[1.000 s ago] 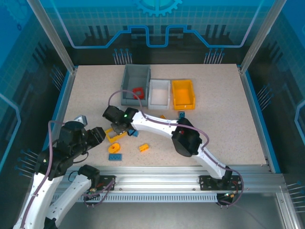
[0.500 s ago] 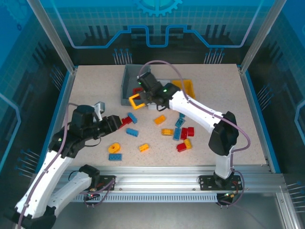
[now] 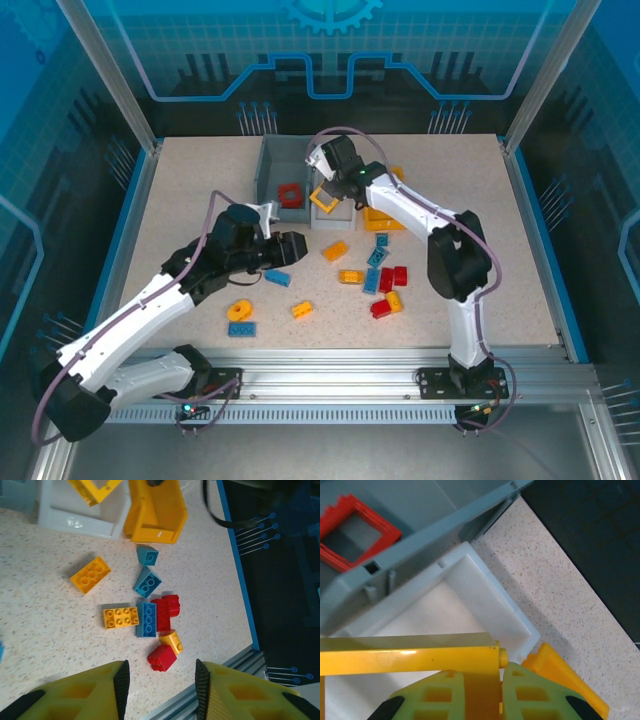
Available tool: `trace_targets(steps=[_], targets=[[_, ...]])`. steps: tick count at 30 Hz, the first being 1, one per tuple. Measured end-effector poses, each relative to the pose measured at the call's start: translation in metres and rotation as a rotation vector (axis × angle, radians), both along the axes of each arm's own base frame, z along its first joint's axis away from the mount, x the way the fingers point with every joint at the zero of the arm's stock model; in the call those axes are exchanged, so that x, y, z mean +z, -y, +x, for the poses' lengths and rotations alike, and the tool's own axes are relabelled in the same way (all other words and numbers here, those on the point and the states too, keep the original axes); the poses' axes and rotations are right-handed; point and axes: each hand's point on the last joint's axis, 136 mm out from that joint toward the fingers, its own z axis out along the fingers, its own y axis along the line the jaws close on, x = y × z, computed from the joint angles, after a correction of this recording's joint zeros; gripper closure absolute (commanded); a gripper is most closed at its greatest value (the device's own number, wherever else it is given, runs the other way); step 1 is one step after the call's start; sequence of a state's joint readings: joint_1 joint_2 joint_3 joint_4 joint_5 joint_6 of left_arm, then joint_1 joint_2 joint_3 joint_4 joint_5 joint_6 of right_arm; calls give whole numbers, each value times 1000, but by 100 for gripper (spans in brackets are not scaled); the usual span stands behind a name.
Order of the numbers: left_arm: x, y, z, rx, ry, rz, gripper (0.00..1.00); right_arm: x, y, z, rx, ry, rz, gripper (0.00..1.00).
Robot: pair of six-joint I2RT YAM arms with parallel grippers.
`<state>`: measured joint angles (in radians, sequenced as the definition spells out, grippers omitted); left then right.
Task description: Sort the legos into containers by color
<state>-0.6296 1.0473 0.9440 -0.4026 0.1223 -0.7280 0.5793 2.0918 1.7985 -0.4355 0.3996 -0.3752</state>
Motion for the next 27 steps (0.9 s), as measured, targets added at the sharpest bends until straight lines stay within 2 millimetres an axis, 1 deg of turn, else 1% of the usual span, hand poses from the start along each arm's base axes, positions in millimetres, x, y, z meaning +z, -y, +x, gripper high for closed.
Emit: trace_targets(steps=[2, 4, 8, 12, 18, 22, 27], targets=[[-1, 6, 5, -1, 9, -4, 57, -16, -1, 6, 32, -4, -61, 86], [-3, 8, 8, 5, 11, -4, 57, -26, -2, 10, 59, -7, -103, 86], [-3, 8, 12, 13, 19, -4, 57, -37, -5, 20, 94, 8, -158, 84], [-3, 8, 13, 17, 25, -5, 57, -39, -8, 28, 107, 36, -189, 82], [-11, 6, 11, 22, 11, 9, 57, -37, -8, 40, 113, 93, -228, 82], [-7, 4, 10, 26, 23, 3, 57, -35, -9, 46, 117, 141, -246, 83], [-3, 2, 8, 27, 33, -4, 58, -39, -3, 38, 129, 144, -238, 83]])
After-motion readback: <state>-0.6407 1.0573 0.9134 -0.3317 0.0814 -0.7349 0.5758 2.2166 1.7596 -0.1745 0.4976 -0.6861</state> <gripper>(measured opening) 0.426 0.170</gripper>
